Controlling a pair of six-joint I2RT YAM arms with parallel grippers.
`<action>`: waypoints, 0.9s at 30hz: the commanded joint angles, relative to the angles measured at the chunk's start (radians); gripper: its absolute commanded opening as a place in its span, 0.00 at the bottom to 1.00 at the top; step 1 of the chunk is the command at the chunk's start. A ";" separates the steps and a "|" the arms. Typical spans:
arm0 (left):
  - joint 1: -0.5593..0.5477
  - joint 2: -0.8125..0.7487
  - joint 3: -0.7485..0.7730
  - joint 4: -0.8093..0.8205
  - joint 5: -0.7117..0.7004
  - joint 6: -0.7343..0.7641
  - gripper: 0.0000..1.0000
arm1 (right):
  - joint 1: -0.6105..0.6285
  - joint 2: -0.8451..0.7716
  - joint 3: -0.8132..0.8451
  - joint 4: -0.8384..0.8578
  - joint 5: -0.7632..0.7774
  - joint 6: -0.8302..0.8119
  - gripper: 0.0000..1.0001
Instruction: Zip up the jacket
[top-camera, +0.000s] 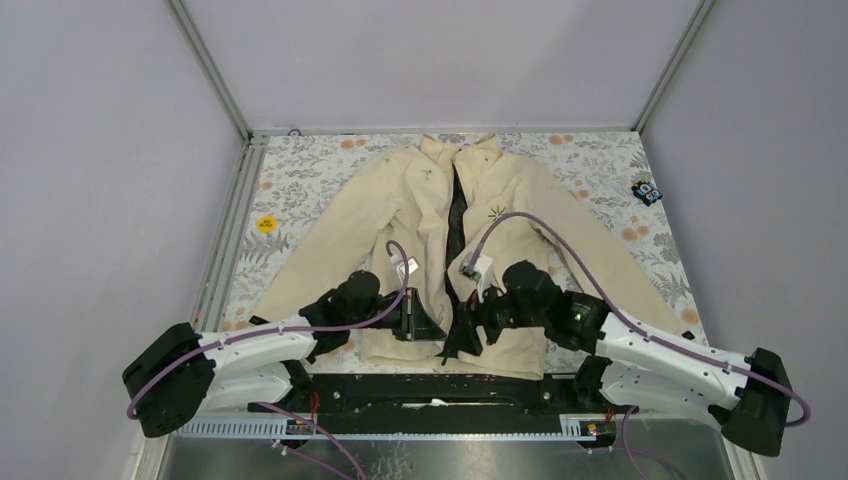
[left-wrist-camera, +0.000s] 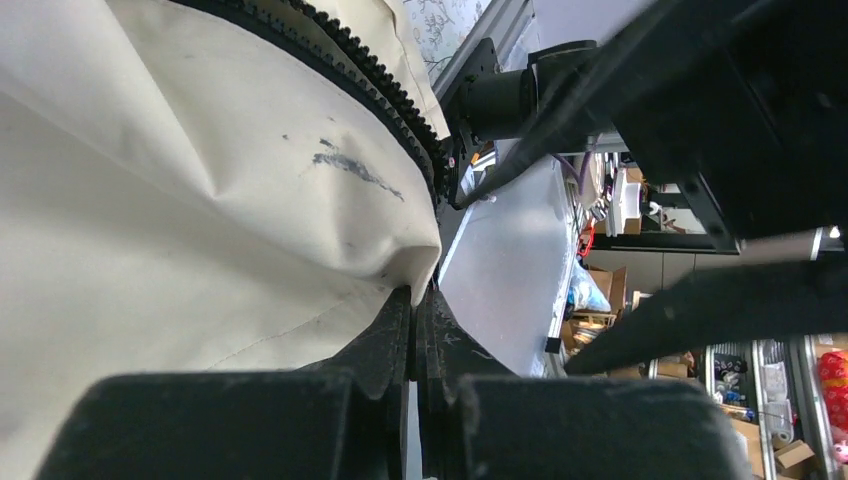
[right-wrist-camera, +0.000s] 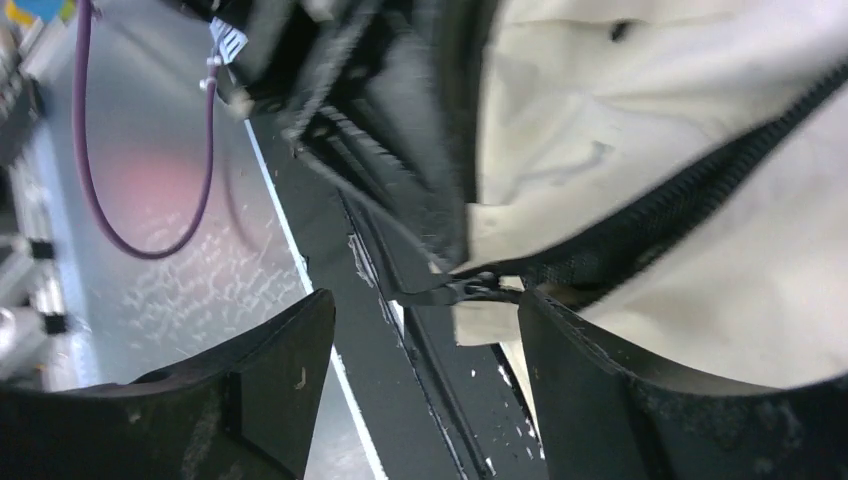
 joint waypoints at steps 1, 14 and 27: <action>0.023 -0.028 0.000 0.000 0.045 -0.021 0.00 | 0.172 -0.036 0.048 -0.027 0.262 -0.196 0.75; 0.050 -0.025 -0.053 0.061 0.103 -0.113 0.00 | 0.555 -0.183 -0.228 0.414 0.438 -0.866 0.92; 0.084 -0.011 -0.055 0.093 0.181 -0.147 0.00 | 0.786 -0.087 -0.318 0.535 0.714 -1.324 0.88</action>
